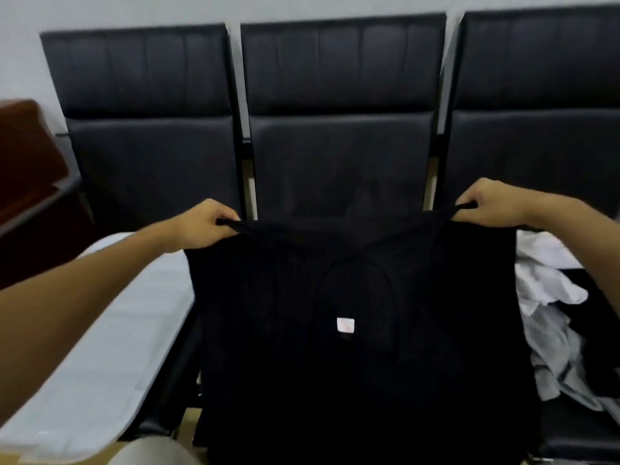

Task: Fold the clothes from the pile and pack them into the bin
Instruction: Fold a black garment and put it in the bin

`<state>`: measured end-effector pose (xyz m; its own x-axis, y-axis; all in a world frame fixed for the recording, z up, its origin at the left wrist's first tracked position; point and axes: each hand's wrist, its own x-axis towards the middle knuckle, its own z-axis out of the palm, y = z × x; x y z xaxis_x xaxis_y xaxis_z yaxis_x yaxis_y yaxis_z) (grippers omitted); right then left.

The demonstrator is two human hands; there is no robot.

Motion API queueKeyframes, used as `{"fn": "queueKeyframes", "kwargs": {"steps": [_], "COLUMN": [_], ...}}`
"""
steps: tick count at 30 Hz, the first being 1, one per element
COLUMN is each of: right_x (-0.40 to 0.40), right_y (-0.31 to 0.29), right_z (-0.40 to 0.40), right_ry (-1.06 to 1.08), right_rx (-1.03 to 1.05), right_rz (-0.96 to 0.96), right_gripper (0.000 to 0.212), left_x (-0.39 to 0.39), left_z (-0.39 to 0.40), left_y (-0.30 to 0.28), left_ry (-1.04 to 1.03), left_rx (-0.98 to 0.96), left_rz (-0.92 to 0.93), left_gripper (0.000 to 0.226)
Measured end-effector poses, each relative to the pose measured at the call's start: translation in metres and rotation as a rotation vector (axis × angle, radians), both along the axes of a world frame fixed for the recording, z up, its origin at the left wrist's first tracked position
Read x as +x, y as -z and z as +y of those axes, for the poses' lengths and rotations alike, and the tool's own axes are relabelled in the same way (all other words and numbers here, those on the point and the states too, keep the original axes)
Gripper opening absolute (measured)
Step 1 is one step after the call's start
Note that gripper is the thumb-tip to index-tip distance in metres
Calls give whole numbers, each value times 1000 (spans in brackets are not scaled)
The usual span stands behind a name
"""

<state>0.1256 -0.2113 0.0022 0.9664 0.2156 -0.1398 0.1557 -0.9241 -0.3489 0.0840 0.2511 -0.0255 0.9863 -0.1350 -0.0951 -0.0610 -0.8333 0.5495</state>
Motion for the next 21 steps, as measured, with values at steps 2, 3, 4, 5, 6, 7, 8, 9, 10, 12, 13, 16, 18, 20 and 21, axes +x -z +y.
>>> {"fn": "queueKeyframes", "kwargs": {"steps": [2, 3, 4, 5, 6, 7, 8, 9, 10, 12, 13, 16, 18, 20, 21], "right_x": [28, 40, 51, 58, 67, 75, 84, 89, 94, 95, 89, 56, 18, -25, -49], "right_y": [43, 60, 76, 89, 99, 107, 112, 112, 113, 110, 108, 114, 126, 148, 160], "right_z": [7, 10, 11, 14, 14, 15, 15, 18, 20, 22, 22, 18, 8, -9, -18], "right_ry": [5, 10, 17, 32, 45, 73, 92, 111, 129, 122, 93, -57, -131, -220, -259], "right_rx": [-92, -95, -90, -94, -103, -114, -132, -150, -150, -146, -147, -142, -147, -166, -184], "right_rz": [-72, -89, -100, -111, -127, -146, -179, -216, -259, -299, -295, -316, -365, -443, -448], "right_gripper": [23, 23, 23, 20, 17, 21, 27, 31, 33, 35, 34, 32, 18, 14, 8], "left_x": [25, 36, 46, 53, 61, 68, 74, 77, 79, 77, 71, 34, -6, -53, -75], "left_z": [-8, -9, -9, -10, -9, -7, -6, -4, -3, -2, -4, -6, -6, -2, 2], "left_y": [39, 55, 67, 75, 81, 87, 87, 87, 87, 84, 84, 97, 114, 132, 141], "left_ry": [-30, -67, -104, -123, -131, -136, -141, -140, -130, -98, -74, 26, 109, 209, 258], "left_rx": [162, 211, 234, 247, 269, 291, 308, 298, 259, 175, 157, 80, -7, -23, -5], "left_rz": [-85, -118, -144, -167, -183, -203, -234, -254, -267, -318, -358, -425, -411, -378, -352], "left_gripper": [26, 25, 23, 20, 15, 10, 10, 10, 9, 12, 13, 23, 29, 33, 36]}}
